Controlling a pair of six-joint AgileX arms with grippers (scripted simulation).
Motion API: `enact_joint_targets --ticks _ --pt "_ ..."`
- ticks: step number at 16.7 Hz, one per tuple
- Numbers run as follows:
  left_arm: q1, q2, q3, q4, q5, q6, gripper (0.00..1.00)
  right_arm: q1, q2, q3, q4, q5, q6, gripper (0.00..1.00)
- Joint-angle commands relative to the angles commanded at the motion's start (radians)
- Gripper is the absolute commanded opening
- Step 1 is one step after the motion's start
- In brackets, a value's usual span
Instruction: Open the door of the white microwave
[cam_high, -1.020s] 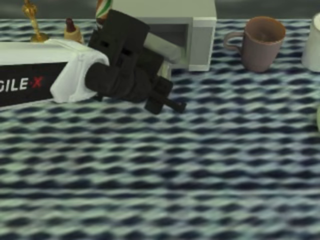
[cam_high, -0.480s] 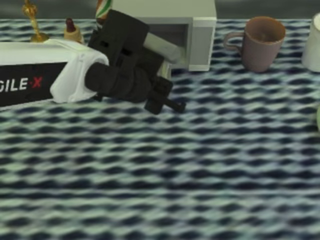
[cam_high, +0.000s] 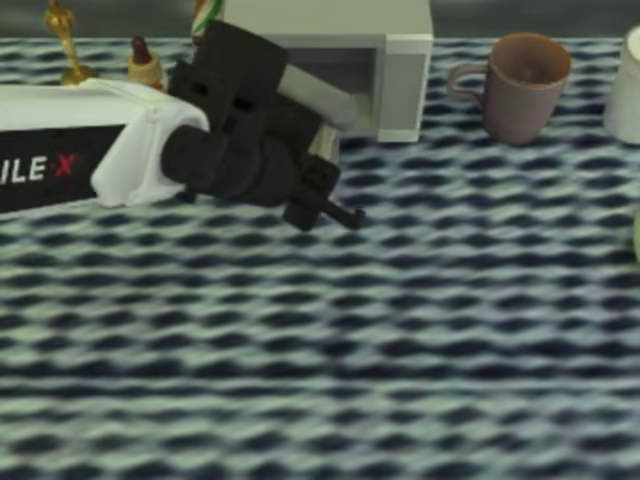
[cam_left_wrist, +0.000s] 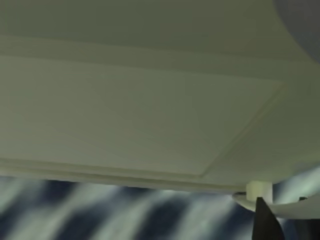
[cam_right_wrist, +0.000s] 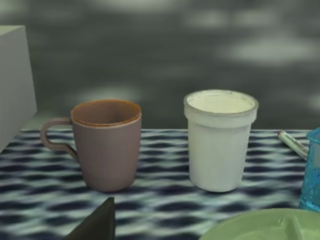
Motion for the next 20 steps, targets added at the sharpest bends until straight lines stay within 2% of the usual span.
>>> enact_joint_targets --ticks 20 --pt "0.009 -0.004 -0.008 -0.003 0.011 0.018 0.00 0.000 0.000 0.000 0.000 0.000 0.000 1.00"
